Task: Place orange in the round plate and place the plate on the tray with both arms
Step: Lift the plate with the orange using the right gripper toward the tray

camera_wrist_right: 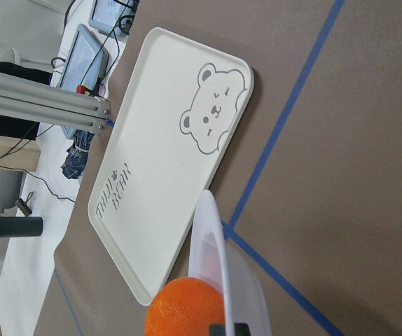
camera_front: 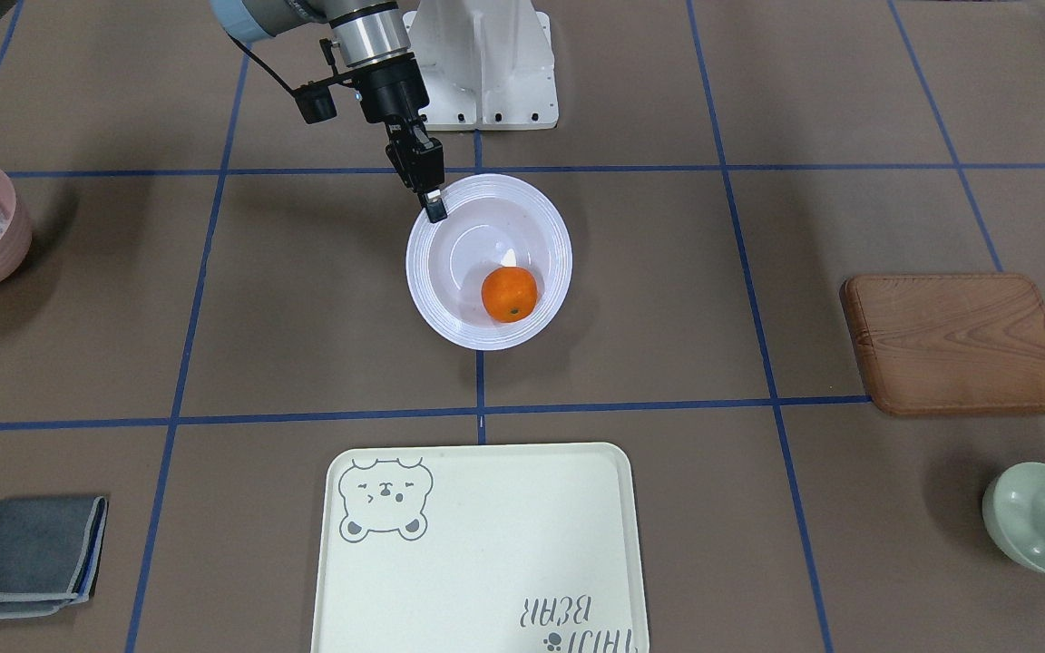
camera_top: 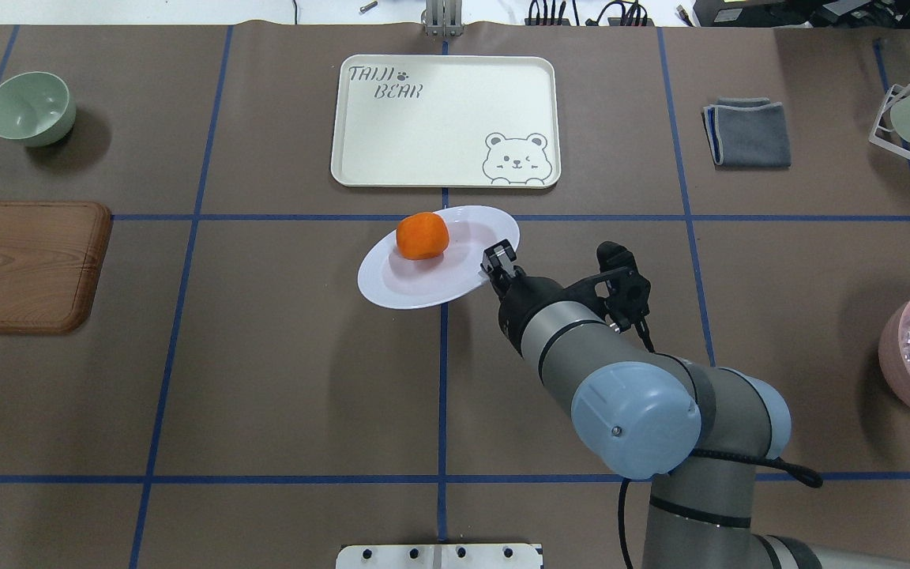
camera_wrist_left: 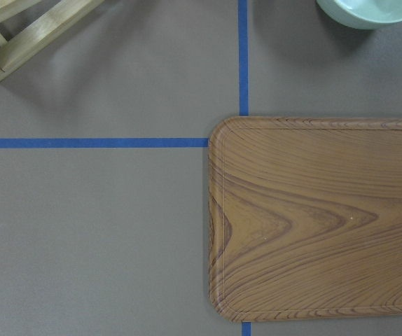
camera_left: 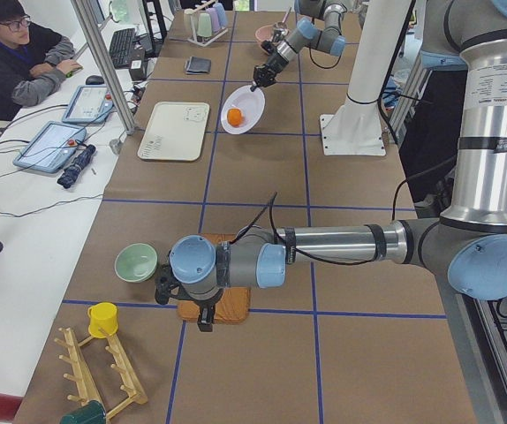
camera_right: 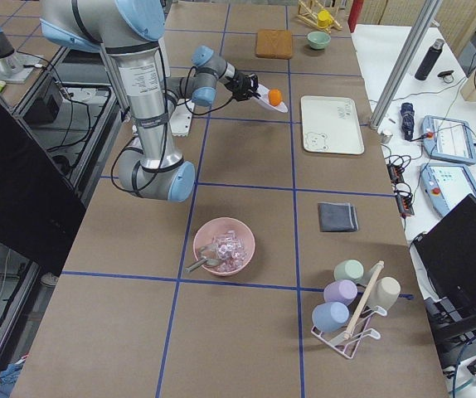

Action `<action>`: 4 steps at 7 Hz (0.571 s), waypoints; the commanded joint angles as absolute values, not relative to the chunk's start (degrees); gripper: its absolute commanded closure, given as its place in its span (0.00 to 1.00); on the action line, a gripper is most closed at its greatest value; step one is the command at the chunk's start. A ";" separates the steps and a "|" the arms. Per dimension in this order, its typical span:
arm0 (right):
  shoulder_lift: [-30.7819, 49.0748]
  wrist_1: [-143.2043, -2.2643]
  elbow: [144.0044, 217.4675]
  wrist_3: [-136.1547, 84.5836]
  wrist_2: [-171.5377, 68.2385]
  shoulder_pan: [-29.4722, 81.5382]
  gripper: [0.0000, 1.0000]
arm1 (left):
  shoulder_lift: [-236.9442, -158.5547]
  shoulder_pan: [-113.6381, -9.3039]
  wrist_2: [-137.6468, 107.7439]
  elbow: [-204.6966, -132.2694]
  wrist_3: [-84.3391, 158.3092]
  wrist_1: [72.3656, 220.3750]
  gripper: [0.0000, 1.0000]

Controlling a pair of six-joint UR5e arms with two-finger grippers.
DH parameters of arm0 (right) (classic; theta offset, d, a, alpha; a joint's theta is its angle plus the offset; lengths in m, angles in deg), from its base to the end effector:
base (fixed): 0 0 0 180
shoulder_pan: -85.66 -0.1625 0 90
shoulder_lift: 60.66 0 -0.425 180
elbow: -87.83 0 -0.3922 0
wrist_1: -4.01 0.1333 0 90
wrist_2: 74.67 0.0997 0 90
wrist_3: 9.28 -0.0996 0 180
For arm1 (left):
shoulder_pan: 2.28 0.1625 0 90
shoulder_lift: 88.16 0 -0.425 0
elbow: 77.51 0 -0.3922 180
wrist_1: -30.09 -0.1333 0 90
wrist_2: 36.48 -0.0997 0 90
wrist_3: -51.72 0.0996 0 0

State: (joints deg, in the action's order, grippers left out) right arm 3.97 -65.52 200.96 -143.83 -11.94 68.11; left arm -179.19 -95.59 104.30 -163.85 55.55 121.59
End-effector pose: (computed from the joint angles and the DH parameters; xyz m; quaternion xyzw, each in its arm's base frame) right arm -0.4803 -0.3396 0.1915 0.0605 -0.5804 0.5275 0.6174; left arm -0.0848 -0.4938 0.6704 0.0178 0.4285 -0.0001 0.9034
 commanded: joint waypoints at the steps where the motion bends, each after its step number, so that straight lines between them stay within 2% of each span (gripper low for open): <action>1: 2.20 -65.68 199.20 -143.41 -8.52 61.88 1.00 | -179.21 -95.53 104.14 -164.08 55.05 121.59 0.01; 4: -10.51 -65.25 182.81 -144.63 -4.36 53.60 1.00 | -179.03 -95.62 104.05 -164.17 55.32 121.50 0.01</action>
State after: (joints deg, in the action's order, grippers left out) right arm -5.32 -65.54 189.67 -144.06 -5.56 56.46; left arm -179.11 -95.61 104.12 -164.15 55.29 121.57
